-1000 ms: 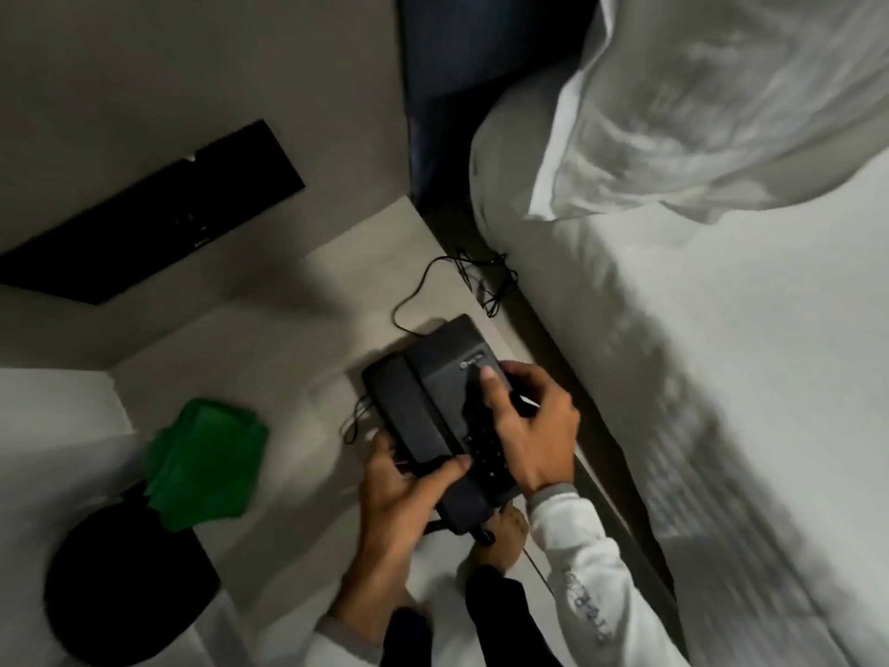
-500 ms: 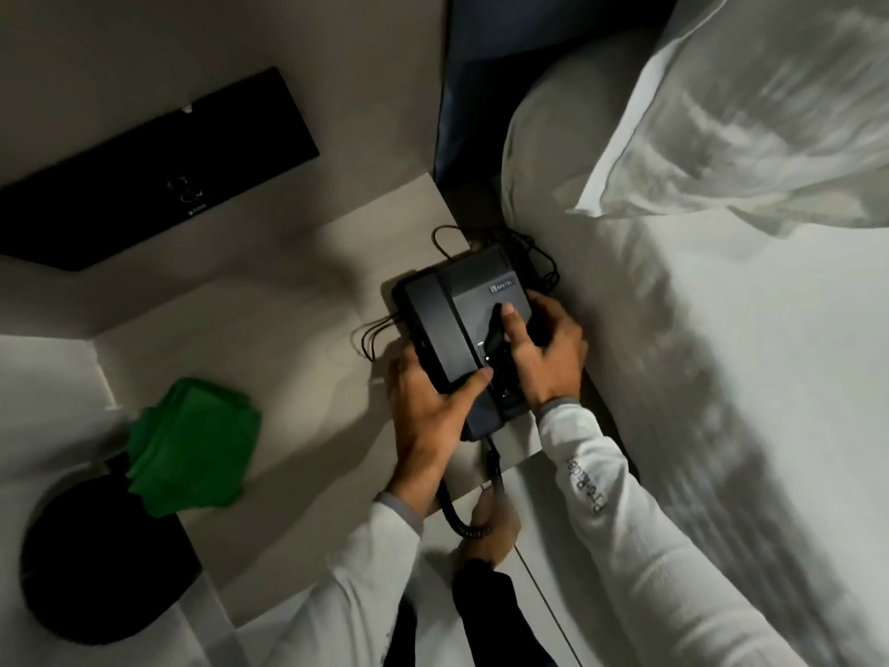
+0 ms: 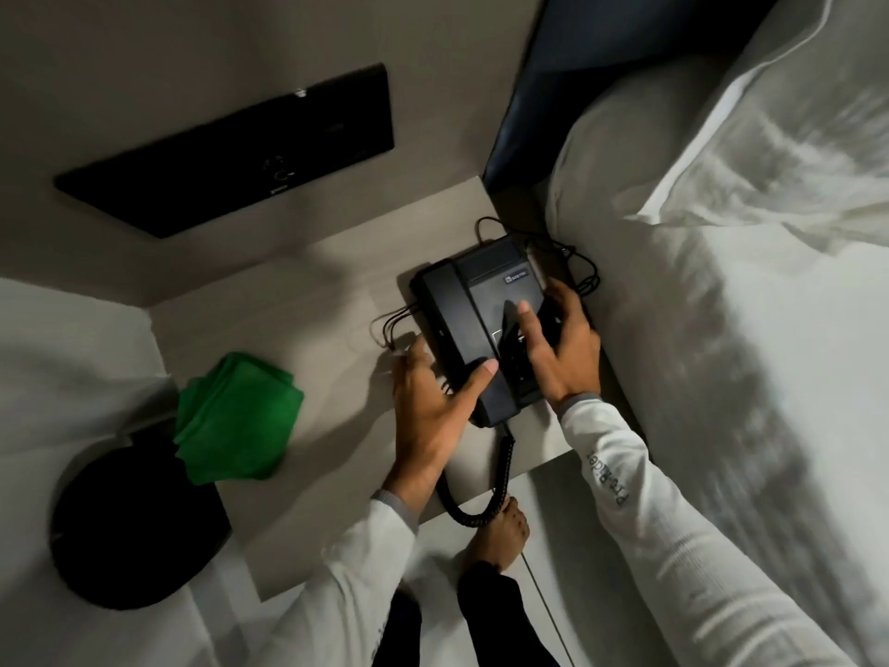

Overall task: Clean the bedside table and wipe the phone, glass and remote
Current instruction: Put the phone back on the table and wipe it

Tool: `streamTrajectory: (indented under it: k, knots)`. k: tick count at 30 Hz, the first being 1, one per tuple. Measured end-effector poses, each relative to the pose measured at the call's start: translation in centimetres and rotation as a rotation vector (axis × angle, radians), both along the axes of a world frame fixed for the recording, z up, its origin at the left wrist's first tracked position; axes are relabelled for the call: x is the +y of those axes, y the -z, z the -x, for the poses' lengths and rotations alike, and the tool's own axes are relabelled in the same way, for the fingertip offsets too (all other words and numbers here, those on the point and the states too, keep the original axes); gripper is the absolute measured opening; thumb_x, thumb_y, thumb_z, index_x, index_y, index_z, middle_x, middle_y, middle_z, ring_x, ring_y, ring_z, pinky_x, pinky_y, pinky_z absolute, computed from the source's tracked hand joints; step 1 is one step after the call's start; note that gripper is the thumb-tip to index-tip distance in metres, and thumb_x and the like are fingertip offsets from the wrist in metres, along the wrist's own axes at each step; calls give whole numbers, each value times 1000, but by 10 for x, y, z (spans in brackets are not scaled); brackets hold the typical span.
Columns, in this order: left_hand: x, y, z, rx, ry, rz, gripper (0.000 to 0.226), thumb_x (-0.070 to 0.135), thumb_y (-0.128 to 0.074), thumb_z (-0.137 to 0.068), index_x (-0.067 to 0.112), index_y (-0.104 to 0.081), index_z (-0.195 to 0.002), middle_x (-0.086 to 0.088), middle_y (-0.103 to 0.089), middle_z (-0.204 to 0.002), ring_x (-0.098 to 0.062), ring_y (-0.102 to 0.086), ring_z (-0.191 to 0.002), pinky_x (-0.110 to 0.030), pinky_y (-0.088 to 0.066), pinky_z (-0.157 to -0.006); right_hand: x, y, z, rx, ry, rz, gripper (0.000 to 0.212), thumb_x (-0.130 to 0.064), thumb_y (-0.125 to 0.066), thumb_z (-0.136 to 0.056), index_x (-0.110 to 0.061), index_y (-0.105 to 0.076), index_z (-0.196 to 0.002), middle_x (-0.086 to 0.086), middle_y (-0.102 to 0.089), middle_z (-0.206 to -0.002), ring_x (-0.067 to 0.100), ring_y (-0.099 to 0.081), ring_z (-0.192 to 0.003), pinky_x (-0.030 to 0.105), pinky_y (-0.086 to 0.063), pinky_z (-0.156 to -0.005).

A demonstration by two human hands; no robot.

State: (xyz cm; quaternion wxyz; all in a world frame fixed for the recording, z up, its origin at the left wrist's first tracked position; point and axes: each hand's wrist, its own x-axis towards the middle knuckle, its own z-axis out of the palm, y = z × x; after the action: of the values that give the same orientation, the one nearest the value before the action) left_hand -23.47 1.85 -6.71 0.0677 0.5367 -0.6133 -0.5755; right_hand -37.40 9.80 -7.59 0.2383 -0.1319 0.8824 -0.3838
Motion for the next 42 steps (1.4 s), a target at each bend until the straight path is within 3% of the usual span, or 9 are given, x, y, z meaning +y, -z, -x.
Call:
streamTrajectory:
  k: [2, 5, 9, 16, 23, 26, 30, 36, 42]
  knots:
    - [-9, -10, -27, -27, -5, 121, 72, 39, -82, -81, 14, -51, -141, -8, -58, -130, -10, -62, -106, -14, -53, -88, -1, -8, -17, 207, -21, 0, 48, -39, -56, -99, -10, -53, -137, 11, -61, -134, 27, -56, -125, 33, -43, -108]
    - [-36, -25, -81, -122, 2, 416, 50, 23, -78, -86, 13, -60, -132, -15, -57, -127, -20, -60, -106, -21, -46, -96, -11, -23, -57, 447, -107, 84, 32, -31, -54, -100, -10, -60, -123, 10, -60, -123, 22, -53, -116, 28, -40, -101]
    - [-83, -28, -166, -404, -28, 650, 50, 26, -69, -85, 3, -60, -129, -29, -58, -123, -42, -52, -117, -38, -38, -107, -54, -29, -131, 313, -355, 236, 20, -19, -59, -98, -12, -60, -117, 8, -62, -115, 20, -56, -108, 28, -45, -95]
    - [-129, 3, -236, -302, -203, 232, 46, 22, -85, -80, 10, -67, -121, -20, -76, -109, -35, -73, -103, -43, -58, -94, -126, 0, -218, -397, -279, 100, 40, -4, -68, -87, -9, -63, -127, 9, -70, -114, 28, -69, -104, 29, -55, -97]
    - [-123, 9, -236, -198, -243, 287, 31, 21, -89, -72, 22, -60, -81, 1, -66, -76, -22, -67, -74, -25, -47, -68, -133, 7, -231, -604, -8, 117, 47, 8, -76, -81, 4, -60, -124, 13, -65, -99, 25, -64, -94, 38, -55, -98]
    - [-118, 2, -235, -17, -173, 96, 35, -2, -83, -76, 16, -53, -75, -5, -61, -68, -14, -58, -66, -27, -45, -66, -120, 1, -230, -829, 170, 247, 51, 9, -76, -81, -2, -53, -126, 6, -60, -81, 18, -60, -73, 33, -58, -77]
    - [-110, -13, -232, 171, -108, -161, 37, -16, -71, -82, 16, -52, -82, 5, -69, -71, -3, -64, -71, -20, -51, -65, -92, -16, -217, -1002, 162, 249, 13, -5, -77, -85, -6, -69, -95, 10, -67, -82, 18, -60, -69, 22, -48, -58]
    - [-86, -32, -193, 446, -214, -540, 30, -4, -73, -82, 22, -65, -94, -7, -80, -97, -17, -77, -90, -29, -64, -70, -58, -29, -180, -1223, 152, 445, 51, -15, -73, -87, 1, -61, -133, 26, -64, -135, 41, -62, -126, 54, -49, -109]
    - [-74, -58, -116, 395, 30, -17, 20, 32, -80, -72, 31, -69, -89, 13, -77, -90, 1, -70, -86, -9, -53, -78, -38, -72, -118, -1115, 298, 589, 57, 0, -72, -79, 0, -58, -134, 27, -64, -135, 42, -63, -122, 61, -52, -101]
